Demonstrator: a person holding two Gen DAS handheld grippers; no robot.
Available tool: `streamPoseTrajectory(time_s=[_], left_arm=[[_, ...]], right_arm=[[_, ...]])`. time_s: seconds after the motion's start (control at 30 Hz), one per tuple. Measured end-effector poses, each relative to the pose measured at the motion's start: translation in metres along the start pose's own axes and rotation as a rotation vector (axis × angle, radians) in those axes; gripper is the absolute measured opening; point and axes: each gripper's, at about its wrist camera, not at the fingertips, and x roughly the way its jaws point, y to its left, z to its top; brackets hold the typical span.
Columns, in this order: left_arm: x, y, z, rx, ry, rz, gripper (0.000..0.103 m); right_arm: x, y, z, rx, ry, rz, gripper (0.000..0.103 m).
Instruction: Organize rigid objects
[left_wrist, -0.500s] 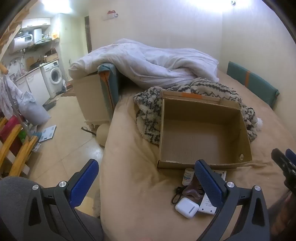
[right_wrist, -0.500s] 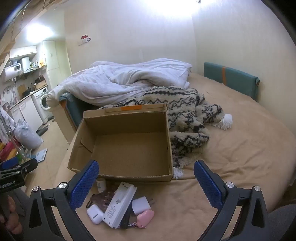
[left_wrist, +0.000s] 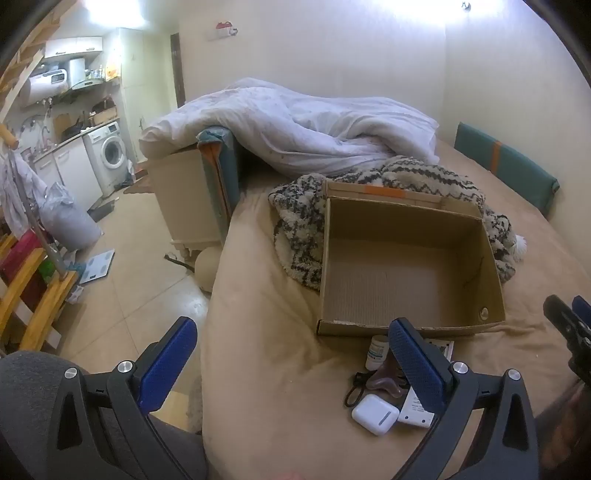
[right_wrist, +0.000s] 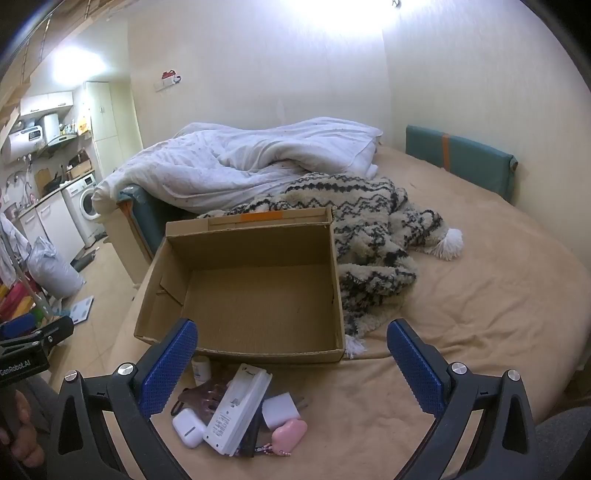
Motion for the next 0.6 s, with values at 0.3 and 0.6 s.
streamPoseTrajectory(time_s=[0.3, 0.6], left_arm=[[0.0008, -0.0021, 0.0016, 0.001, -0.004, 0.002, 0.103], [-0.002, -0.0002, 0.0052, 0.001, -0.007, 0.004, 0.103]], right_arm=[[-0.0003, 0.0002, 0.0003, -0.002, -0.003, -0.001, 0.103], [-0.0004, 0.0005, 0.0003, -0.004, -0.006, -0.004, 0.103]])
